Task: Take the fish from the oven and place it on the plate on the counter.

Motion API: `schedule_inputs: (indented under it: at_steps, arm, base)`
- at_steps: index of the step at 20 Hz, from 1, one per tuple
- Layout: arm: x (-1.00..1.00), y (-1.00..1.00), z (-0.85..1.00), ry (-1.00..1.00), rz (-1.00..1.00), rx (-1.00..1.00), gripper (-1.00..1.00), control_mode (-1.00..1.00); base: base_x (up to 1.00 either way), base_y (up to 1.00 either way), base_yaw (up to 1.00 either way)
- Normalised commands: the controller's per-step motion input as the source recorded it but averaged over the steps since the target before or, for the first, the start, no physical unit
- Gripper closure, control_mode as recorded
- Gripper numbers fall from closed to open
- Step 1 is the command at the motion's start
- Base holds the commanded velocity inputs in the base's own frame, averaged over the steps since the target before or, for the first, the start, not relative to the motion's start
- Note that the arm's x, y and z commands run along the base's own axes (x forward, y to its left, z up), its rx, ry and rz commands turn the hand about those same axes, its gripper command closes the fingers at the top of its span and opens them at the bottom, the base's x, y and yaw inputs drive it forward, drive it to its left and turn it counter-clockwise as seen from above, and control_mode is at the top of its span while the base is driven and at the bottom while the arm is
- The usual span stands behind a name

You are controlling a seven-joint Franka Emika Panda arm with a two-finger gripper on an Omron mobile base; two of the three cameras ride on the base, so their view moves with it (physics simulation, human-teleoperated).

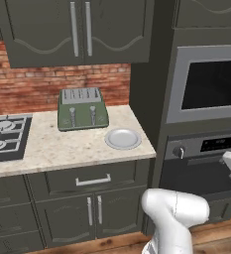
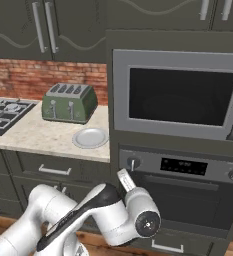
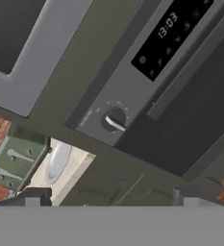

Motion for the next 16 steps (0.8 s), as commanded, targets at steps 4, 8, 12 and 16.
schedule_inputs:
  at_steps: [4, 8, 12, 16]
  arm:
    - [0.50, -0.46, -0.31, -0.02, 0.00, 0.07, -1.00, -1.00]
    - [0.40, -0.50, -0.23, -0.01, 0.02, 0.18, -1.00, -1.00]
    - [0.35, -0.51, -0.15, -0.01, 0.02, 0.21, -1.00, -1.00]
    - [0.28, -0.36, -0.16, -0.01, 0.01, 0.20, -1.00, -1.00]
  base:
    - [0.00, 0.00, 0.00]
    - [0.00, 0.00, 0.00]
    - [0.00, 0.00, 0.00]
    - [0.00, 0.00, 0.00]
